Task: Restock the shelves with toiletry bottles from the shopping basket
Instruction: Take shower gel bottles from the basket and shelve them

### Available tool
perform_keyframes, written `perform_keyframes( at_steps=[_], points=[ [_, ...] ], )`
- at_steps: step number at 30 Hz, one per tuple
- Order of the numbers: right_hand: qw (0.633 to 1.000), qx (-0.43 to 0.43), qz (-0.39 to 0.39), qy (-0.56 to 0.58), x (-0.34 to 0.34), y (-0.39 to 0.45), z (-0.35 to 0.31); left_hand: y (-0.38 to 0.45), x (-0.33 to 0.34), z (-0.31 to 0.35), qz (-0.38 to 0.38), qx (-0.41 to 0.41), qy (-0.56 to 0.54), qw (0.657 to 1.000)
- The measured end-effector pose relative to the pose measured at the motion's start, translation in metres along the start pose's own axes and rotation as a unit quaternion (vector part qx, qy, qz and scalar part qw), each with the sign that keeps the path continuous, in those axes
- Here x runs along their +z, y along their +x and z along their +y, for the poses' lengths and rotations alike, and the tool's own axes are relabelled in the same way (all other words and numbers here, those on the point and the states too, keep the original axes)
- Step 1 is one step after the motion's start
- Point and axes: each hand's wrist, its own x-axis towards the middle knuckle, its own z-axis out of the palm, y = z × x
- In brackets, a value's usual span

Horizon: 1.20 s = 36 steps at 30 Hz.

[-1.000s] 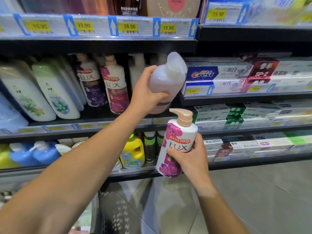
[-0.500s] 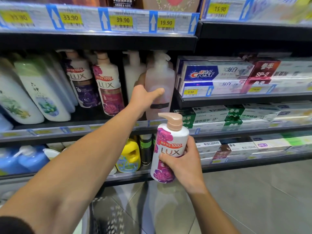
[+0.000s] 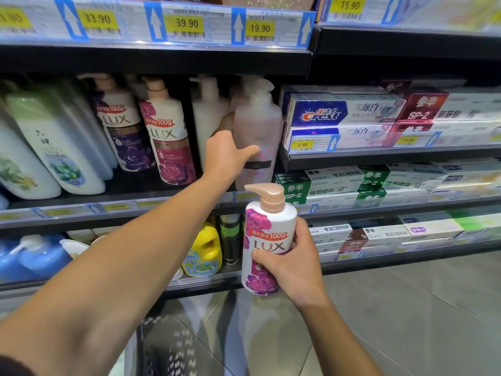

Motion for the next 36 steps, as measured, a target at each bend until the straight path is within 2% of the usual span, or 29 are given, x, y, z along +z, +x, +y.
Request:
perform_keyframes(
  at_steps=[11, 19, 28, 33, 36],
  points=[
    [1.0, 0.005, 0.004, -0.003, 0.005, -0.001, 0.0, 0.003, -0.001, 0.006, -0.005, 0.008, 0.04, 0.999],
    [1.0, 0.003, 0.003, -0.007, -0.001, -0.004, 0.001, 0.007, -0.002, 0.008, -0.039, -0.026, 0.03, 0.998],
    [1.0, 0.003, 0.024, 0.007, -0.002, -0.001, -0.002, 0.0, -0.004, 0.003, -0.014, 0.015, 0.03, 0.999],
    [1.0, -0.002, 0.022, -0.003, -0.002, -0.002, -0.001, -0.006, 0.003, -0.013, -0.071, 0.011, 0.03, 0.997],
    [1.0, 0.003, 0.027, -0.001, -0.001, -0.001, 0.001, -0.012, 0.013, -0.021, -0.066, 0.009, 0.036, 0.997]
  ],
)
